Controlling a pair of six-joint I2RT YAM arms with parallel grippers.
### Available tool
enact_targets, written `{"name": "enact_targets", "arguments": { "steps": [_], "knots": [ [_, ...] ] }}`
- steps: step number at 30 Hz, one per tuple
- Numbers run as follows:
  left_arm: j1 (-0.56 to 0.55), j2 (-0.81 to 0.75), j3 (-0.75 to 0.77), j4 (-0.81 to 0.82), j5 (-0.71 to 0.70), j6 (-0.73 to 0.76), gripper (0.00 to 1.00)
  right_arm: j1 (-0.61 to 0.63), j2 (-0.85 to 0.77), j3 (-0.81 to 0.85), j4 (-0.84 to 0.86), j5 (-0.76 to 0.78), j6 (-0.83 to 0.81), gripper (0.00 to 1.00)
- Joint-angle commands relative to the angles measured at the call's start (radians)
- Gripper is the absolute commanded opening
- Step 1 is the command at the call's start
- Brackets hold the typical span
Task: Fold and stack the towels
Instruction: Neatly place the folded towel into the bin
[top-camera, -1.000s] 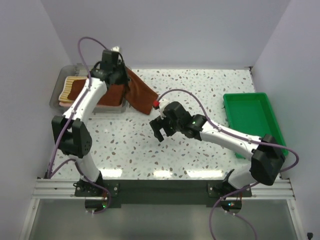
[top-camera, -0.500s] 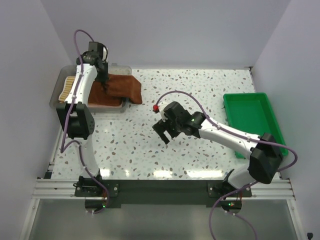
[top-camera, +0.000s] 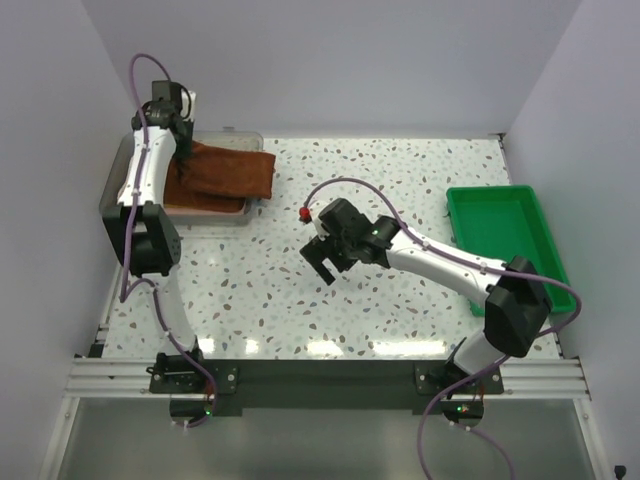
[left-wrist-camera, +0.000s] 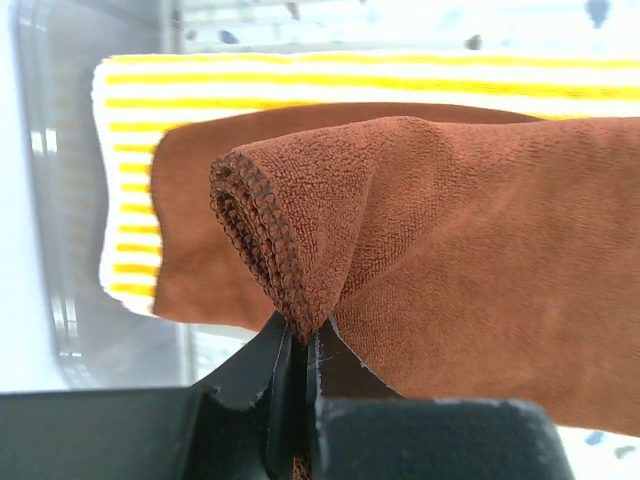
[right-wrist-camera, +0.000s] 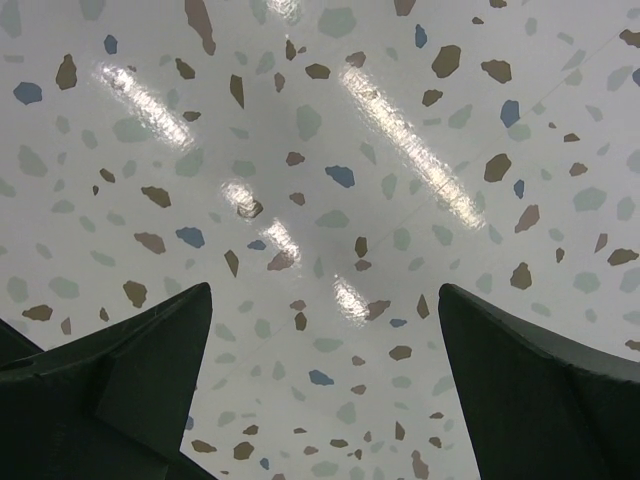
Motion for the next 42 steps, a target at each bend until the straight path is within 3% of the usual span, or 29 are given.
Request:
{"name": "enact_targets", "arguments": {
  "steps": [1, 36, 39, 42],
  "knots": [
    [0.019, -0.028, 0.013, 0.075, -0.062, 0.088, 0.0, -0.003, 0.014, 0.054, -0.024, 0.03, -0.015, 0.98],
    [0.086, -0.004, -0.064, 0.186, -0.171, 0.158, 0.0, -0.003, 0.076, 0.117, -0.075, 0.047, -0.034, 0.98],
    [0.086, 0.016, -0.067, 0.191, -0.211, 0.152, 0.02, -0.004, 0.075, 0.113, -0.079, 0.044, -0.035, 0.98],
    [0.086, 0.024, -0.093, 0.212, -0.232, 0.148, 0.09, -0.004, 0.075, 0.113, -0.079, 0.042, -0.033, 0.98]
  ]
}}
